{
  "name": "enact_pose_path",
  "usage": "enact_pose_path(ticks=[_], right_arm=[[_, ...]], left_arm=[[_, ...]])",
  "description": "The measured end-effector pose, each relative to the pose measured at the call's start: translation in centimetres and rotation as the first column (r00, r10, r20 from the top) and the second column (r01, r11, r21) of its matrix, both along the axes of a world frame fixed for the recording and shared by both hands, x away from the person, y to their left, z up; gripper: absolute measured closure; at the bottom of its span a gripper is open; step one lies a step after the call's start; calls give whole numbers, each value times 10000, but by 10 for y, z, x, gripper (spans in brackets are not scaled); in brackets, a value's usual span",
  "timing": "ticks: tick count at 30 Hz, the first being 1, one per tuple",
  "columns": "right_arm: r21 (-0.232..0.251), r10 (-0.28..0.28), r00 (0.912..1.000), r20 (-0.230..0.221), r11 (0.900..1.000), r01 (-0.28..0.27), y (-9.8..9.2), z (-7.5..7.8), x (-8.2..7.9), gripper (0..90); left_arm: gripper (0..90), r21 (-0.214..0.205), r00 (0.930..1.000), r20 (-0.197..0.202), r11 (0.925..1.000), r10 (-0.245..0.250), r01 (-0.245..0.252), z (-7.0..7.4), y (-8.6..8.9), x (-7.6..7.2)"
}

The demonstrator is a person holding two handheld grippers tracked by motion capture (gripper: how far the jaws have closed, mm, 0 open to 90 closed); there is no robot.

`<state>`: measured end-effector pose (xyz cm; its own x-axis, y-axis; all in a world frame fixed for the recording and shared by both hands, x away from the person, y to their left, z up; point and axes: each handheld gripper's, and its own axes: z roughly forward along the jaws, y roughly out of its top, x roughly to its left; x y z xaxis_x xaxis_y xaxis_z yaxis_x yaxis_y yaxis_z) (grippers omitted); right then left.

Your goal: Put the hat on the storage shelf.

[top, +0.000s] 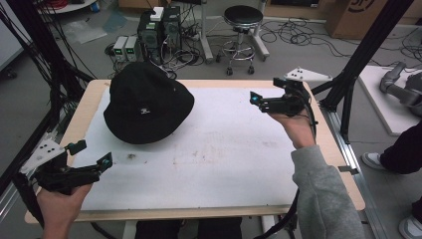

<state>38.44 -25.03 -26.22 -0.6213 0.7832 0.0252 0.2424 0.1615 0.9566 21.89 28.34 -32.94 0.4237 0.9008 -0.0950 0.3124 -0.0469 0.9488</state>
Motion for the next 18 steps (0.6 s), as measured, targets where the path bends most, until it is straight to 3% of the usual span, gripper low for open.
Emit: enact_pose_path(ticks=[18], right_arm=[[468,-1141,9935,38,9924,1138,-53,-36,-42,10]], left_arm=[[73,-48,10000,-9,10000,-40,40,0,-5,10]])
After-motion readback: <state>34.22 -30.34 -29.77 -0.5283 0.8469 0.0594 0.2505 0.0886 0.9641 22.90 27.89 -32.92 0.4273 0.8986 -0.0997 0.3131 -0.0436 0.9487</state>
